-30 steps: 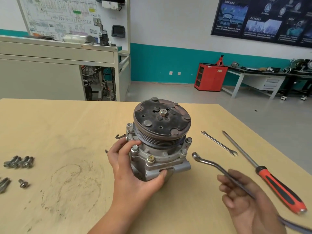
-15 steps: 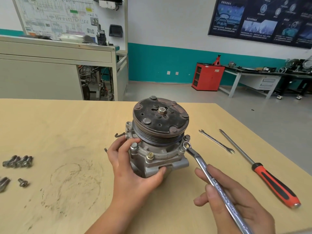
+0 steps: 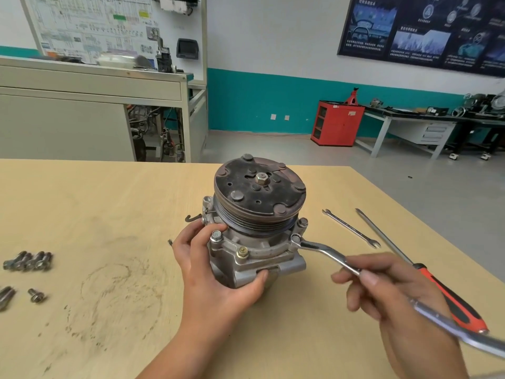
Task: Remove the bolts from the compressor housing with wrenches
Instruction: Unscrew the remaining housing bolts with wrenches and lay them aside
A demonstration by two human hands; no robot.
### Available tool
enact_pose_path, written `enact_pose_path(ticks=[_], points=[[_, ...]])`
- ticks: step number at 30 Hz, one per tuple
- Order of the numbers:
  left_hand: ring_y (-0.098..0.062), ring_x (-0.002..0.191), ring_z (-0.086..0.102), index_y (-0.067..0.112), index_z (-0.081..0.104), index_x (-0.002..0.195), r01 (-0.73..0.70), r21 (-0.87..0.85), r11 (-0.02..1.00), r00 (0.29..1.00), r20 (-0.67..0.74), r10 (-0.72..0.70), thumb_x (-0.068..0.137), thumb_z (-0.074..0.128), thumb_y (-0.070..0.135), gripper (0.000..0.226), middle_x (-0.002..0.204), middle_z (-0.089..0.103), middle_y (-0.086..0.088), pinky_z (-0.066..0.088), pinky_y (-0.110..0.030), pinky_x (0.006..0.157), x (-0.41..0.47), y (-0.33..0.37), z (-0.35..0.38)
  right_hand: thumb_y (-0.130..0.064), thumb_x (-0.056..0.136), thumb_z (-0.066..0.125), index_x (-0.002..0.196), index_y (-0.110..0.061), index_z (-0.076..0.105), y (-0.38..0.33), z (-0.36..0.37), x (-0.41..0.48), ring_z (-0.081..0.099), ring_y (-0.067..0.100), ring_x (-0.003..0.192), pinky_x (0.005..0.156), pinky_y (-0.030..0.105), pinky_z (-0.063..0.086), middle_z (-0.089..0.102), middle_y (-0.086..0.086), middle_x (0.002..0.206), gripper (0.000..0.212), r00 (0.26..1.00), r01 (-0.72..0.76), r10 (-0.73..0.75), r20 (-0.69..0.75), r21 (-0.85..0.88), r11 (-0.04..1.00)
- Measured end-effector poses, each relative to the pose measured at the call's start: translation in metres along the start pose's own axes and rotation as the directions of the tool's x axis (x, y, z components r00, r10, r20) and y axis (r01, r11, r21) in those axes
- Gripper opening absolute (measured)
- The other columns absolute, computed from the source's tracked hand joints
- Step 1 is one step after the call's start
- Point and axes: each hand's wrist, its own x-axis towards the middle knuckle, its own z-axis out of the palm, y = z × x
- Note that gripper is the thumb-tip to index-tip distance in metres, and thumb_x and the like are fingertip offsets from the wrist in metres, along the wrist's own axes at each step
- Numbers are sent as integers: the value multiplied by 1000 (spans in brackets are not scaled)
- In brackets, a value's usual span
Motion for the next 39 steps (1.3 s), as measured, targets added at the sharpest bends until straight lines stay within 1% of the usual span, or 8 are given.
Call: enact_pose_path(ticks=[7,11,17,21,26,31,37,39], points=[[-19,134,32,69,37,109,16,8,1000,1000,6,-16,49,73,48,73,133,29,0,38,-42,108,0,3,-1,-28,83,61,88,-19,63,24,17,83,39,-1,41,40,12,33,46,-9,46,10,982,-157,165,-94,85,984],[-19,133,33,70,36,108,10,-4,1000,1000,8,-10,49,73,48,73,133,29,-1,38,-22,105,0,1,0,-32,95,48,84,-20,64,30,36,110,35,3,41,42,17,31,38,-9,42,23,976,-213,215,23,-54,976],[-17,137,29,69,37,108,2,-10,1000,1000,7,-2,48,74,49,74,134,28,2,37,-31,109,0,1,1,-33,84,49,72,-17,54,13,8,95,28,2,34,35,13,26,32,-9,38,21,972,-196,236,12,597,778],[-7,135,28,70,37,108,-4,-22,1000,1000,-3,4,48,74,49,73,134,27,4,32,-15,107,1,0,0,-23,93,39,63,-23,60,7,-19,51,45,4,42,43,11,35,52,-10,48,36,980,21,54,-189,375,927],[-1,132,29,70,36,109,-14,-24,1000,1000,-5,13,49,74,49,74,134,28,-1,30,-7,101,1,-1,1,8,85,26,68,-21,59,-5,-14,3,71,16,64,41,10,41,73,12,69,47,988,-132,151,-34,332,934],[-6,132,31,68,37,110,-22,-19,1000,1000,-1,22,49,74,48,74,131,29,-4,32,-9,102,1,-1,1,-10,46,86,64,-24,63,-11,17,-10,64,20,44,31,17,38,71,14,63,33,961,-275,275,31,229,934],[-15,133,31,62,40,109,-18,-21,1000,1000,1,18,50,73,48,69,132,30,-7,29,-8,101,1,1,1,-36,61,76,62,-12,65,-7,29,-13,54,21,32,28,13,33,62,22,50,26,936,-350,340,93,355,867],[-15,133,31,64,39,108,-18,-26,999,1000,0,18,50,73,48,69,132,30,-9,29,-7,101,2,2,0,-45,20,93,50,-26,61,-7,37,-16,60,25,38,30,12,35,68,23,61,47,946,-309,321,41,409,859]])
